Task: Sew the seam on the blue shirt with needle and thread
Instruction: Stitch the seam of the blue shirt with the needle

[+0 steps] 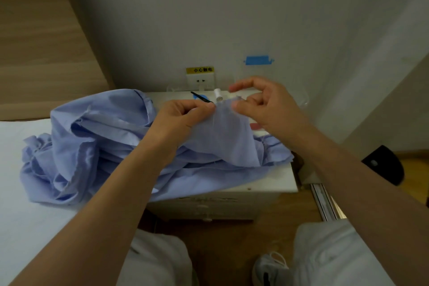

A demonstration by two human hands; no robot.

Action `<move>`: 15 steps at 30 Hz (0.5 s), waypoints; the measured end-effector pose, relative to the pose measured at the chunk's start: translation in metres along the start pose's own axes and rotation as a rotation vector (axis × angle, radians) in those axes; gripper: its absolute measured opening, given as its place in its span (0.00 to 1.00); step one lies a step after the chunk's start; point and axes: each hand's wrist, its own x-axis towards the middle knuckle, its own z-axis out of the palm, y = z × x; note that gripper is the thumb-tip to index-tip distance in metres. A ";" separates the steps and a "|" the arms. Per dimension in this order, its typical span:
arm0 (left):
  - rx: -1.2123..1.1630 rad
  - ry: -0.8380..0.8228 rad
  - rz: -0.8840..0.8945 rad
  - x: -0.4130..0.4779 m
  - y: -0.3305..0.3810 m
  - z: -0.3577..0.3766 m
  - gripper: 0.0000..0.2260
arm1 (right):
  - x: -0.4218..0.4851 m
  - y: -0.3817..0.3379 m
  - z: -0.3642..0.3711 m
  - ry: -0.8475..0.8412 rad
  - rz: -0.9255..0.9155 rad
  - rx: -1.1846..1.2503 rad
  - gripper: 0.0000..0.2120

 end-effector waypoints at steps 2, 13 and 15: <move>0.021 -0.086 0.016 -0.002 0.000 0.000 0.08 | 0.001 0.003 0.004 -0.027 -0.023 -0.013 0.11; 0.296 -0.033 0.152 0.000 -0.003 -0.009 0.08 | 0.000 0.016 0.008 -0.041 -0.054 -0.126 0.06; 0.274 -0.057 0.150 -0.001 -0.001 -0.008 0.08 | 0.000 0.016 0.008 -0.036 -0.048 -0.110 0.05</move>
